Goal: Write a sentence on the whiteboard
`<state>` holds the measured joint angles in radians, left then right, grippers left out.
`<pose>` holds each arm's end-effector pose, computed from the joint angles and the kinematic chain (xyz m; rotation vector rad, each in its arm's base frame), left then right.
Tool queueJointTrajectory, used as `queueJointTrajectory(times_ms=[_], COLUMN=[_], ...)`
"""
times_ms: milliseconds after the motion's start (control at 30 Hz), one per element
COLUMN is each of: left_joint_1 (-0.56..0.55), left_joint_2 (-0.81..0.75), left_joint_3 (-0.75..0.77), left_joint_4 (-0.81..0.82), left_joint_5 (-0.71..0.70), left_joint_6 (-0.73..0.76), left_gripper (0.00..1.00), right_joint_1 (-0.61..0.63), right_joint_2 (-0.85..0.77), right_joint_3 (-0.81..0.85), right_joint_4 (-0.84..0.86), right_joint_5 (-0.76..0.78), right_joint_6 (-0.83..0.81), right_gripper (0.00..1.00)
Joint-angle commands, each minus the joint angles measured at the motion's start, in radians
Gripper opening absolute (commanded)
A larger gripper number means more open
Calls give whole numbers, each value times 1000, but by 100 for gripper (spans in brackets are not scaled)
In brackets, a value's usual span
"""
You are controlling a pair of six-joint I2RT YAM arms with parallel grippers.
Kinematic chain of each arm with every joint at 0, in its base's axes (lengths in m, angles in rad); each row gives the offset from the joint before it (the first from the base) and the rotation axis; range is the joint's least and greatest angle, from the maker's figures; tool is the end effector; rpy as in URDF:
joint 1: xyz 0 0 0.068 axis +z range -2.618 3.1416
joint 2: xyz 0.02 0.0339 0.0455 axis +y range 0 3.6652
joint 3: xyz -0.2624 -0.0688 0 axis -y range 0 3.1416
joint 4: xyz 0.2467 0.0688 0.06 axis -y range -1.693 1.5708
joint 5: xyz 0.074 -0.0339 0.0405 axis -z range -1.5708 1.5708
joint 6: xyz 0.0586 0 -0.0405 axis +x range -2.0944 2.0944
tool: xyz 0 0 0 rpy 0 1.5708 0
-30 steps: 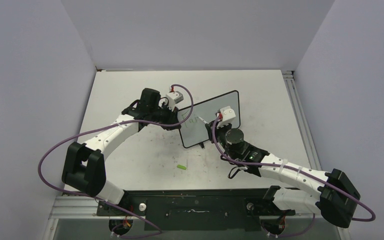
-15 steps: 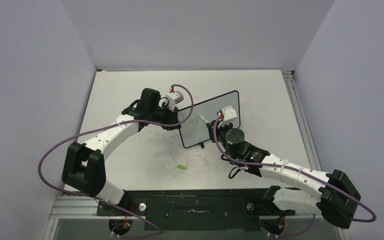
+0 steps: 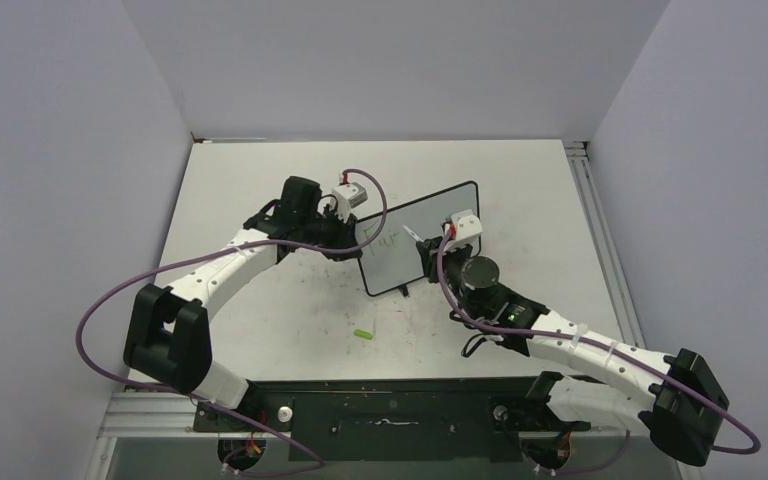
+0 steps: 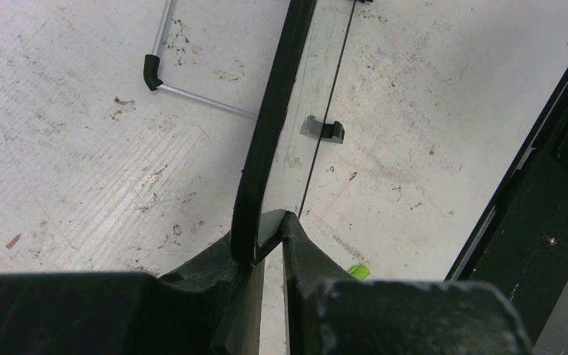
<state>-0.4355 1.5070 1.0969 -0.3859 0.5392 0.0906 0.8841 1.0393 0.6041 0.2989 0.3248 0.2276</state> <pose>0.2959 -0.1709 0.2432 0.8668 2.2001 -0.8042 0.1821 0.1926 0.2725 -0.3206 1.7008 0.5501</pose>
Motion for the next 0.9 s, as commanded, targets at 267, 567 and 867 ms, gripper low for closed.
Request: queueJointTrajectory(times_ms=[267,567,867], left_joint_1=[-2,-2,-2], left_joint_2=[-6,-4,-1], left_joint_3=[27,29,29], left_joint_4=[-21,-21,-21], left_joint_5=[-72,-73,-73], left_joint_6=[55,56,57], left_gripper=[0,0,0], right_joint_1=[7,7,7], right_joint_2=[41,65,66], right_joint_3=[34,37,37], right_joint_4=[82,113,120], right_joint_5=[-26,-33,-23], right_joint_6=[-20,-25,-27], right_gripper=[5,5,5])
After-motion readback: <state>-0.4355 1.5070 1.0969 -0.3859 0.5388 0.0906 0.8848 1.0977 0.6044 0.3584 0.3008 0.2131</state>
